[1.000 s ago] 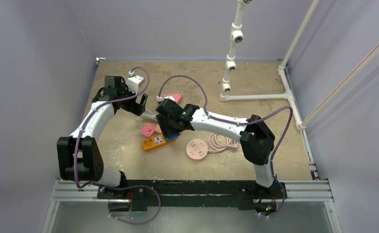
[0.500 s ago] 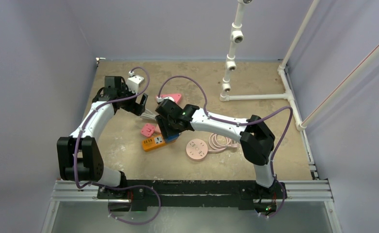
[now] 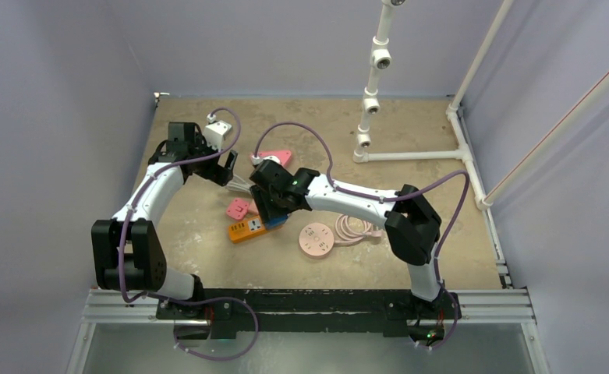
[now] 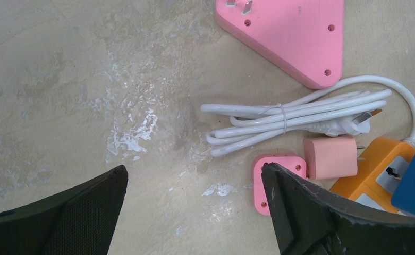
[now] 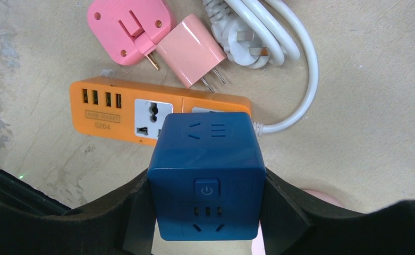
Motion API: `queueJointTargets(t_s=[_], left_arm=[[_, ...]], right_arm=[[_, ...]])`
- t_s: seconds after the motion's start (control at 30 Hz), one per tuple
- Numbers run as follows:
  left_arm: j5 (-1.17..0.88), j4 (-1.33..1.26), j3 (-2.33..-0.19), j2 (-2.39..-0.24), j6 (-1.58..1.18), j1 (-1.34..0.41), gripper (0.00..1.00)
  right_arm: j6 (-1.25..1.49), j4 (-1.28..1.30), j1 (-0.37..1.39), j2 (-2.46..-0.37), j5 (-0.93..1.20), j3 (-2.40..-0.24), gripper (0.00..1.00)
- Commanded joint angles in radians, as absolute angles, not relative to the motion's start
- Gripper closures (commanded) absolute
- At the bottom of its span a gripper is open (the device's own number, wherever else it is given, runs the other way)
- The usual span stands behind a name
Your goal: Insert the plug
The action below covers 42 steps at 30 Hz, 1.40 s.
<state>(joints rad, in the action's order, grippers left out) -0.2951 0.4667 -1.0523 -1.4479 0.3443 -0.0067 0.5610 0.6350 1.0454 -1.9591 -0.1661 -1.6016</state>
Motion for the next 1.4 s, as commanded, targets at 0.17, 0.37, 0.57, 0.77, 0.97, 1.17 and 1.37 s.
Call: queueJointTargets(t_s=[0.17, 0.37, 0.57, 0.77, 0.97, 1.17, 1.37], left_arm=[[-0.314, 0.440, -1.057, -1.453, 0.371, -0.002, 0.05], [-0.338, 0.464, -1.057, -1.469, 0.395, -0.002, 0.13], [-0.365, 0.505, -1.073, -1.470, 0.437, -0.002, 0.23], [-0.405, 0.702, -1.110, -1.487, 0.655, -0.002, 0.44], [-0.429, 0.770, -1.063, -1.473, 0.809, 0.102, 0.54], [-0.503, 0.826, -1.041, -1.464, 0.896, 0.129, 0.56], [-0.539, 0.895, -0.968, -1.431, 1.103, 0.143, 0.59]], right_arm=[[0.585, 0.624, 1.082, -2.047, -0.166, -1.661, 1.00], [0.609, 0.624, 1.085, -2.050, -0.172, -1.644, 1.00], [0.617, 0.629, 1.083, -2.025, -0.182, -1.632, 1.00], [0.611, 0.629, 1.075, -1.979, -0.177, -1.541, 1.00], [0.592, 0.630, 1.055, -1.962, -0.127, -1.555, 1.00], [0.584, 0.632, 1.005, -1.944, -0.081, -1.624, 1.00], [0.582, 0.632, 0.993, -1.940, -0.044, -1.677, 1.00]])
